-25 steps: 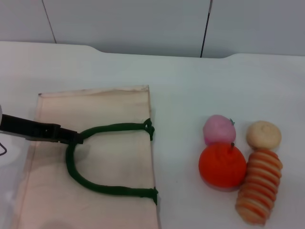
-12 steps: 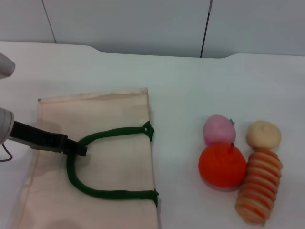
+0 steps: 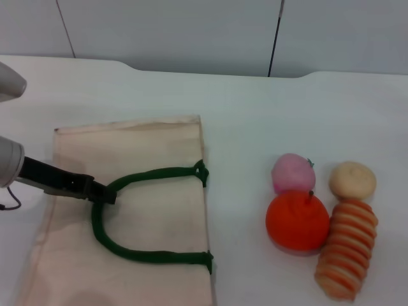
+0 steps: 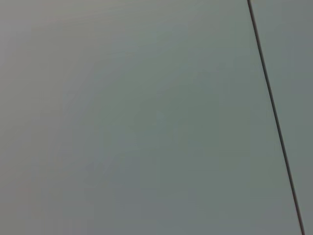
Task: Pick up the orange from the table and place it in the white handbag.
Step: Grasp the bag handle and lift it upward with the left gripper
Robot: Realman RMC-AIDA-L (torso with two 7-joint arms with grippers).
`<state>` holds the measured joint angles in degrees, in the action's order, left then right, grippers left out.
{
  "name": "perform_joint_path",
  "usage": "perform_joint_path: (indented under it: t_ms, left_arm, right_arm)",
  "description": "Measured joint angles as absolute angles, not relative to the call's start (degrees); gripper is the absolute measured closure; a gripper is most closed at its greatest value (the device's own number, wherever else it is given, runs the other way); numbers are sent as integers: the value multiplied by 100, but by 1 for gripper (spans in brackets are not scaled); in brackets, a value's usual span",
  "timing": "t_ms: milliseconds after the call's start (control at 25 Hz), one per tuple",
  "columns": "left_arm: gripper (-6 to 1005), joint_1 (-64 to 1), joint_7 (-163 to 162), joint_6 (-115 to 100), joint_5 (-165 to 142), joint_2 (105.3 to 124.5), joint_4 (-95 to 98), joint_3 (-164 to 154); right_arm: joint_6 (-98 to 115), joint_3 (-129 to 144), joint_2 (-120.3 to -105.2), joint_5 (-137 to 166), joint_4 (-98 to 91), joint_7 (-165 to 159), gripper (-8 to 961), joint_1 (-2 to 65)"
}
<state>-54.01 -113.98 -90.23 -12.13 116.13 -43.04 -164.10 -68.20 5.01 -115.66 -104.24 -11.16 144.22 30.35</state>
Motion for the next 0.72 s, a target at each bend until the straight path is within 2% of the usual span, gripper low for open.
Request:
perform_joint_path:
  t_ms: [80, 280, 520, 720]
  left_arm:
    - [504, -5412, -11376, -9020, -1204, 11614, -4258, -16410]
    - [676, -5427, -11363, -9008, -1196, 11607, -4184, -16409]
    - [735, -5432, -11319, -9008, -1196, 11604, -4171, -16409]
    - [844, -5437, -11273, -9008, -1197, 11608, -4165, -16404]
  right_arm:
    - [-6820, 498, -11567, -10424, -1116, 14422, 73, 3036]
    - [-6820, 491, -11572, -10424, -1110, 14423, 74, 3032]
    - [-6820, 483, -11575, -10424, -1102, 14423, 74, 3035]
    - [-6820, 483, -11575, -10424, -1098, 14423, 73, 3035]
